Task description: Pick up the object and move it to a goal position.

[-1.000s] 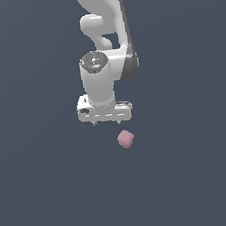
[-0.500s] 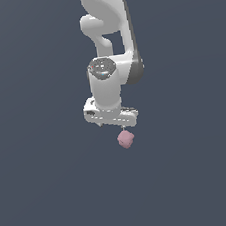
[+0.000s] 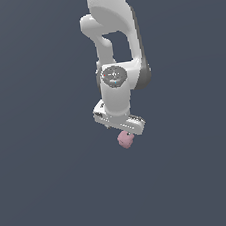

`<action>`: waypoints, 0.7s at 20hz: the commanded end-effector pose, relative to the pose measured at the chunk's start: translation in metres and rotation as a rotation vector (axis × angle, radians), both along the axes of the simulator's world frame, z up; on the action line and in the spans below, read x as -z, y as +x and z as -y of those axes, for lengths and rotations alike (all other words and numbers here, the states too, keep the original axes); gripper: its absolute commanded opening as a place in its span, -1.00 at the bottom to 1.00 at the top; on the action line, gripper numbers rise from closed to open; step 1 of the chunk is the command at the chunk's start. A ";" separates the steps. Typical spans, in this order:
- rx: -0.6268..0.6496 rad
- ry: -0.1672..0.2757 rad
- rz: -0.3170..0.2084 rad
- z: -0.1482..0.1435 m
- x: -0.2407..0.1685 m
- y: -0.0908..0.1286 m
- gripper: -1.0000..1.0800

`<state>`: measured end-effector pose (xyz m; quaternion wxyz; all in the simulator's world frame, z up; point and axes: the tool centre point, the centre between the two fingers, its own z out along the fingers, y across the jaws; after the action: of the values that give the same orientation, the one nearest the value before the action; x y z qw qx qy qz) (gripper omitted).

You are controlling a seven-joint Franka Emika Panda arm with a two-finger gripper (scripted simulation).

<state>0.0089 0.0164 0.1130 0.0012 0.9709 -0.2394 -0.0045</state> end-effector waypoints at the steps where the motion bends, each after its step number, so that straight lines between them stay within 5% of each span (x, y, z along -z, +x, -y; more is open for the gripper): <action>1: 0.055 0.000 0.002 -0.007 0.006 0.002 0.92; 14: 0.212 -0.001 0.009 -0.027 0.023 0.007 0.92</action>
<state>0.0160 0.0423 0.0914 0.0001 0.9421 -0.3352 -0.0006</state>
